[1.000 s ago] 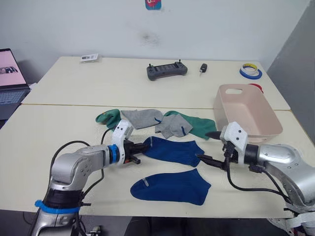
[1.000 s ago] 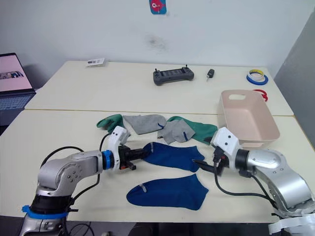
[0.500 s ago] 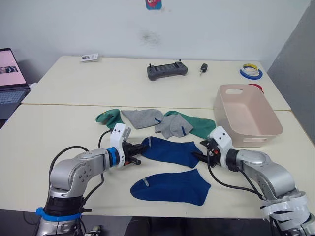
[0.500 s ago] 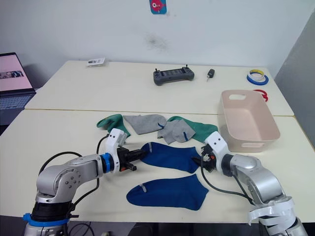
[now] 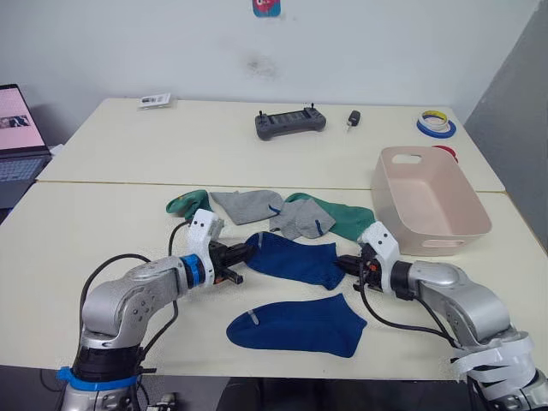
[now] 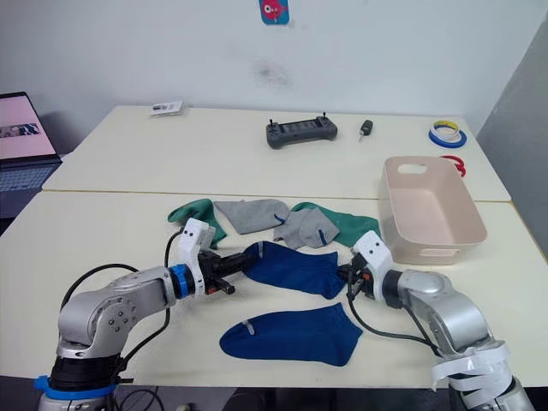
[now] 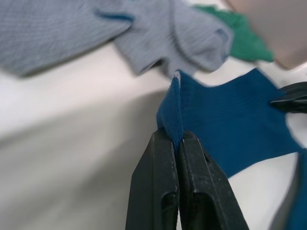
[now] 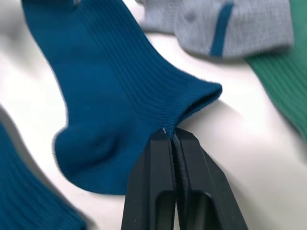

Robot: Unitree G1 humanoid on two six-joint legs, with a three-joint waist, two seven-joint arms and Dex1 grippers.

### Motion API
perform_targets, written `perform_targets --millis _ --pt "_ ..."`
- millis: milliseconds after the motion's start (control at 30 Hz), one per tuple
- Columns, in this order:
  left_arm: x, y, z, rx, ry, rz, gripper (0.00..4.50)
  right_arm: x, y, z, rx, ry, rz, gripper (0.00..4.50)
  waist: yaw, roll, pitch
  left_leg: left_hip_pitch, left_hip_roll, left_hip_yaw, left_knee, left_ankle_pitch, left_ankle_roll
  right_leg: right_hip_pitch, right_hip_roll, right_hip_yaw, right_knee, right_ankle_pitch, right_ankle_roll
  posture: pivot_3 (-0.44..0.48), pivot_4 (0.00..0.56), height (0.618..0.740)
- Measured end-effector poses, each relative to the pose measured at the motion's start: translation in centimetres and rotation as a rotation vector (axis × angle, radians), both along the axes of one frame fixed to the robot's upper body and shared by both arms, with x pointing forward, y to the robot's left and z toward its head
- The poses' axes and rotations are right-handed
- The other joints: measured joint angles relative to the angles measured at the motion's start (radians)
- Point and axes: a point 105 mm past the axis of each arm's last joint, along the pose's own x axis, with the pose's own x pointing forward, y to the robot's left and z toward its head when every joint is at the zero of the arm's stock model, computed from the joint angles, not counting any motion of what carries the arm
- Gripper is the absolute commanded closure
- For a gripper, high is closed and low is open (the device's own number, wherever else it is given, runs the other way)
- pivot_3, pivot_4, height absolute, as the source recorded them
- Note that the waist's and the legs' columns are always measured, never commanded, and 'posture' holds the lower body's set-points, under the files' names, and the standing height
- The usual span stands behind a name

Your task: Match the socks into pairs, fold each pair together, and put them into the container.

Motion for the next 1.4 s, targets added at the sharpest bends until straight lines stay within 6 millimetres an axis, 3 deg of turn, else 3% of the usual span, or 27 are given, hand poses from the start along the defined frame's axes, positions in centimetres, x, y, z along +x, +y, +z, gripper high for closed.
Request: perform_targets --millis 167,300,433,567,867,1000,1200,1400 --pt "-1.4 0.4 4.1 -0.112 -0.082 -0.086 4.50 -1.4 0.4 3.9 0.084 -0.083 0.086 4.45 0.000 0.000 0.000 0.000 0.000 0.000 0.000 0.000 0.000 0.000 0.000 0.000 0.000 0.000 0.000 0.000 0.150 0.740" --pt "-4.4 1.3 6.5 -0.198 -0.048 -0.173 4.50 -3.7 0.4 6.8 0.137 -0.104 0.170 4.45 -0.002 0.000 0.000 0.000 0.001 0.000 -0.001 0.000 0.000 0.000 0.000 0.000 -0.001 0.000 0.000 0.000 0.150 0.740" --pt "-9.3 0.9 4.8 -0.285 0.152 -0.263 4.50 -6.6 -0.6 7.2 0.114 -0.029 0.241 4.45 -0.001 0.000 0.000 0.000 0.001 0.000 -0.001 -0.001 0.001 0.001 -0.001 0.001 -0.002 0.000 0.000 0.000 0.150 0.740" --pt "-12.4 0.1 2.1 -0.310 0.279 -0.216 4.50 -8.8 -0.9 5.0 0.023 0.063 0.283 4.45 0.000 0.000 0.000 0.002 0.000 0.000 -0.001 -0.001 0.001 0.002 -0.002 0.000 -0.002 0.000 0.000 0.000 0.150 0.740" --pt "-11.6 -0.9 -3.6 -0.256 0.262 0.043 4.50 -8.1 -1.0 -0.3 -0.185 0.000 0.296 4.45 0.002 0.000 -0.001 0.000 0.000 0.001 -0.002 0.000 0.000 0.003 0.000 0.002 -0.009 0.000 0.000 0.000 0.150 0.740" --pt "-11.7 -0.5 -5.0 -0.232 0.279 0.085 4.50 -7.7 -1.4 -1.6 -0.222 -0.009 0.289 4.45 0.002 0.001 -0.001 0.000 0.001 0.001 -0.002 -0.001 0.001 0.003 0.000 0.001 -0.009 0.000 0.000 0.000 0.150 0.740" --pt "-10.9 -0.4 -4.0 -0.242 0.222 0.083 4.50 -7.0 -1.2 -1.1 -0.168 -0.042 0.270 4.45 0.003 0.001 -0.001 0.000 0.001 0.000 -0.002 -0.001 0.001 0.003 0.000 0.001 -0.009 0.000 0.000 0.000 0.150 0.740" --pt "-11.6 0.6 -0.2 -0.289 0.197 0.000 4.50 -7.8 -1.0 2.2 -0.017 -0.016 0.287 4.45 0.002 0.001 -0.001 0.001 0.001 0.000 -0.002 -0.001 0.001 0.003 0.000 0.001 -0.008 0.000 0.000 0.000 0.150 0.740"
